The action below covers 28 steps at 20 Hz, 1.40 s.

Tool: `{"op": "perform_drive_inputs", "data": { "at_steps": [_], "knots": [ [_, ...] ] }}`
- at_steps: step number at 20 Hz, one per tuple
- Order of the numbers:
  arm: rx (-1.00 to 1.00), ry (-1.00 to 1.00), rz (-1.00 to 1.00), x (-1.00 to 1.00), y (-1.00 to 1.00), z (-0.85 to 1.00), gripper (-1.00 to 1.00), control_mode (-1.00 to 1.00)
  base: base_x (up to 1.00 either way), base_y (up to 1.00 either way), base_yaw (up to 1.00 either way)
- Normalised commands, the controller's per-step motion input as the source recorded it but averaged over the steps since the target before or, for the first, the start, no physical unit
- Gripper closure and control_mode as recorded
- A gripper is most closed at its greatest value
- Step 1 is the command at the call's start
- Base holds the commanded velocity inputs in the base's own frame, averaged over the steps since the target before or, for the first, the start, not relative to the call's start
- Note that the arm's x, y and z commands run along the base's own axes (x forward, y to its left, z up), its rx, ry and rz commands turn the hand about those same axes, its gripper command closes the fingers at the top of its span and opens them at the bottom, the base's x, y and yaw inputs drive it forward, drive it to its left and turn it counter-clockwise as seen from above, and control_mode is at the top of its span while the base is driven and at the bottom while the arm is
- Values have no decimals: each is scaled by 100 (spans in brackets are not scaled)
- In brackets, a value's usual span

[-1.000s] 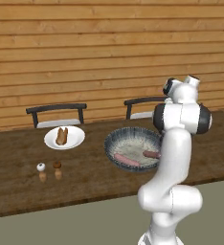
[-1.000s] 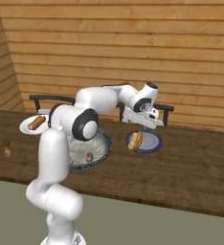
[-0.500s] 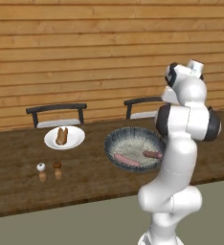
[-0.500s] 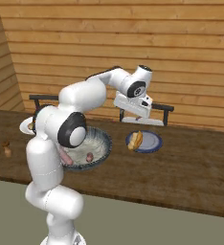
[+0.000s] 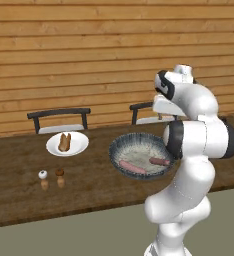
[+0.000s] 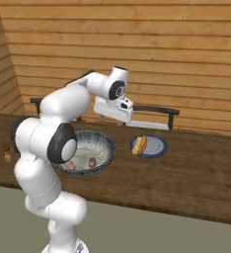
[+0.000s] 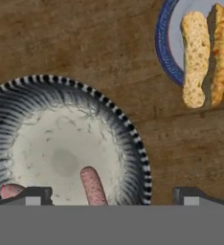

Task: Place one bun and one sausage from the bowl on each plate.

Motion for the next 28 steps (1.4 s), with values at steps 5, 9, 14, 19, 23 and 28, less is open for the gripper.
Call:
{"op": "perform_drive_inputs", "data": {
  "at_steps": [5,9,14,19,23,28],
  "knots": [
    [-16,8,4,-18,57,-34,-100,-100,0,0,0],
    [-11,7,7,-20,8,-31,-100,-100,0,0,0],
    [-10,8,7,-8,6,-42,-100,-100,0,0,0],
    [-8,7,9,-1,6,-40,-100,-100,0,0,0],
    [-3,9,10,-21,4,-36,-100,-100,0,0,0],
    [-5,7,7,-17,4,-40,-100,-100,0,0,0]
  ]
}}
